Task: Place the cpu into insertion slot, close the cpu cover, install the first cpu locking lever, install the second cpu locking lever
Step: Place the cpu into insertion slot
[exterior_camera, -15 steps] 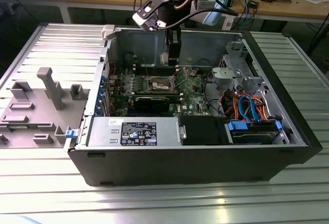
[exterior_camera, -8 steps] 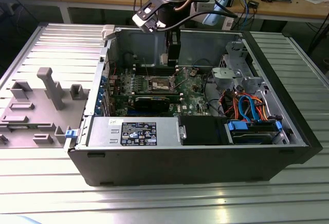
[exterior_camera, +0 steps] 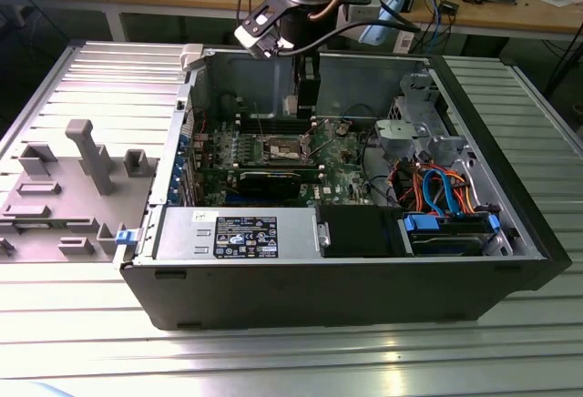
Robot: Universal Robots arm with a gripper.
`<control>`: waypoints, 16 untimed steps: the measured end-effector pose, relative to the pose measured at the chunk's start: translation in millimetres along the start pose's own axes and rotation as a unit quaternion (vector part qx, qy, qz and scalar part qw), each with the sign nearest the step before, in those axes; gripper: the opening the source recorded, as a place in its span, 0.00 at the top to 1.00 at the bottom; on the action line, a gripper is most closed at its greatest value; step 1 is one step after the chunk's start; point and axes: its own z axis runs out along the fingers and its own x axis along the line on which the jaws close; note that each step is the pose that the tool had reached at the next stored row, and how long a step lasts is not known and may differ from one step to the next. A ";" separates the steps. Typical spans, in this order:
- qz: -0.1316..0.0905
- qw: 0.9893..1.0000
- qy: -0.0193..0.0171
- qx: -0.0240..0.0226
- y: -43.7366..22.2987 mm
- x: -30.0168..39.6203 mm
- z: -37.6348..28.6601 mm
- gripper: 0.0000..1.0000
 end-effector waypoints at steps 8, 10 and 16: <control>0.000 1.000 0.000 0.000 -0.1 -0.1 2.8 0.45; 0.000 1.000 0.000 0.000 -0.1 -0.1 3.0 0.45; 0.000 1.000 0.000 0.000 -0.2 -0.1 4.9 0.45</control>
